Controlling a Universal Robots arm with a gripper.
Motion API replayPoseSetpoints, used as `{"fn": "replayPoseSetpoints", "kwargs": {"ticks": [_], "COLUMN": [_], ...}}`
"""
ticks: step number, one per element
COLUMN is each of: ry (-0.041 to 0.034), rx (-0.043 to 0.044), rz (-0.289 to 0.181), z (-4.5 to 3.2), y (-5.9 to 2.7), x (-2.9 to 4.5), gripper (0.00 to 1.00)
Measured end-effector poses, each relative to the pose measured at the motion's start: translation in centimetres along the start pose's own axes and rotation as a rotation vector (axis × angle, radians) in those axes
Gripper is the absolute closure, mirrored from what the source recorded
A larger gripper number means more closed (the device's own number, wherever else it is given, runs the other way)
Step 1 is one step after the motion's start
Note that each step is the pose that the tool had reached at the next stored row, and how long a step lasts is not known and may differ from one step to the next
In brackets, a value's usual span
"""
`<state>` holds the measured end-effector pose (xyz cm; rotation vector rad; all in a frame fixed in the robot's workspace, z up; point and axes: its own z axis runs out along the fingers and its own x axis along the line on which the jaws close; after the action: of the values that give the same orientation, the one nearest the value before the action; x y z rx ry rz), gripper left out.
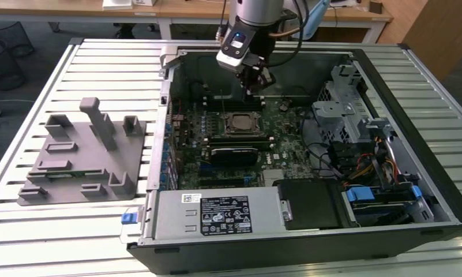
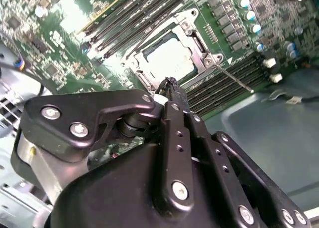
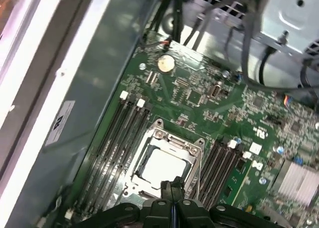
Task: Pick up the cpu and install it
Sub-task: 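Install the first cpu locking lever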
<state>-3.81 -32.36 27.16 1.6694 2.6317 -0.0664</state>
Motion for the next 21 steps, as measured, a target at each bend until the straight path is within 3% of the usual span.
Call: {"fn": "replayPoseSetpoints", "kwargs": {"ticks": [21], "ry": [-0.0086], "rx": [-0.0165], "rz": [-0.379], "z": [0.09], "y": [0.00], "x": [0.01], "gripper": [0.89]}}
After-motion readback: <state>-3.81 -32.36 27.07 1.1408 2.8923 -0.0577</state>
